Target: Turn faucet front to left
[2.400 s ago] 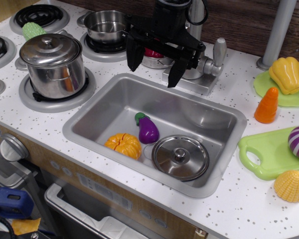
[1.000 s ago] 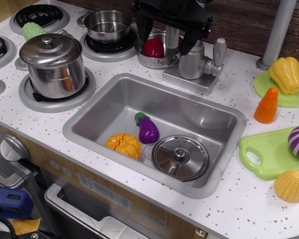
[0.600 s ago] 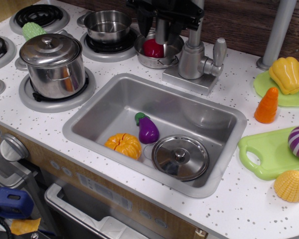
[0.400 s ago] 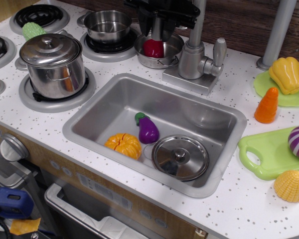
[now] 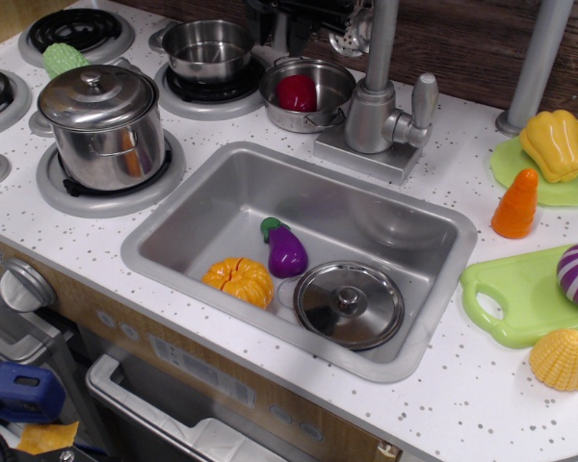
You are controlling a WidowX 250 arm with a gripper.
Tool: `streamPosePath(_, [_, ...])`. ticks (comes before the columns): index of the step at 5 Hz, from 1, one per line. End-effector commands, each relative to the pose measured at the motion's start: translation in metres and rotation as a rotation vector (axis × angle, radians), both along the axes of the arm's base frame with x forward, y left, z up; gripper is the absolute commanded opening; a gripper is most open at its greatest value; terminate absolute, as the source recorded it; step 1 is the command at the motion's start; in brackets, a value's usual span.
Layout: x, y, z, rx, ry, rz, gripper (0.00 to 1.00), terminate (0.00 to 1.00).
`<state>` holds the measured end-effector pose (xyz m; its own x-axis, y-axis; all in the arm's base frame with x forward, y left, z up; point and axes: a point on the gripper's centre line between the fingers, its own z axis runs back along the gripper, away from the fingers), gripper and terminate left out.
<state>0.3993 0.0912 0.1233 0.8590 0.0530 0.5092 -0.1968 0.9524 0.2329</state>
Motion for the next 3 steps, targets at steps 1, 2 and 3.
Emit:
streamPosePath(1, [0.015, 0.021, -0.001, 0.027, -0.049, -0.039, 0.0, 0.0])
streamPosePath(2, [0.03, 0.03, -0.004, 0.037, -0.081, -0.058, 0.0, 0.0])
streamPosePath(3, [0.034, 0.034, -0.004, 0.046, -0.084, -0.056, 0.0, 1.0])
